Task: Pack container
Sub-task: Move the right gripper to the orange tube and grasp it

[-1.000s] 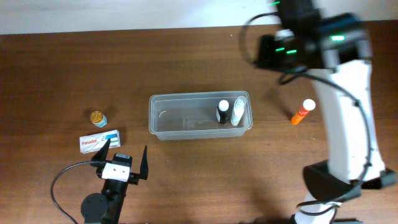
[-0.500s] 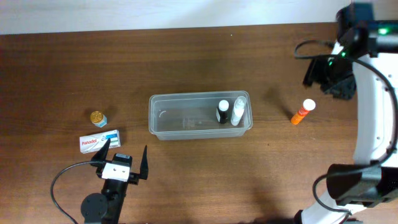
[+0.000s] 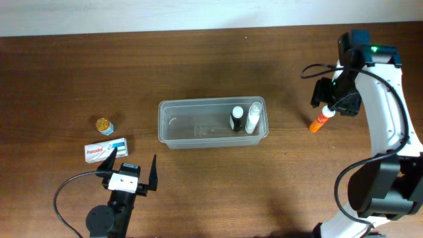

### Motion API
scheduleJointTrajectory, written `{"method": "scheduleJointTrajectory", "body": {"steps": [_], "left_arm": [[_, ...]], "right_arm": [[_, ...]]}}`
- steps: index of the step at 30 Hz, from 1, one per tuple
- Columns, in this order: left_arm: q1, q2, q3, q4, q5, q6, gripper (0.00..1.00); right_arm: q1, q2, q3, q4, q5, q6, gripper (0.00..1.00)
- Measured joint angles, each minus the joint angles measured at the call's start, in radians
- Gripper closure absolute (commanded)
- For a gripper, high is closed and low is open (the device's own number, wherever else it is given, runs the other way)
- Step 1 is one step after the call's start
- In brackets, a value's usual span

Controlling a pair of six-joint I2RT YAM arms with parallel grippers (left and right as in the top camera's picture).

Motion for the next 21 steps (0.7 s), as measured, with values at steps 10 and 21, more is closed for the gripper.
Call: {"method": "scheduleJointTrajectory", "body": {"steps": [10, 21], "left_arm": [[0.0, 0.0, 0.0, 0.0, 0.0, 0.0, 0.01], [0.0, 0.0, 0.0, 0.0, 0.0, 0.0, 0.01]], "right_arm": [[-0.041, 0.001, -0.108, 0.111, 0.0, -0.003, 0.38], [-0.057, 0.011, -0.133, 0.146, 0.0, -0.016, 0.72]]}}
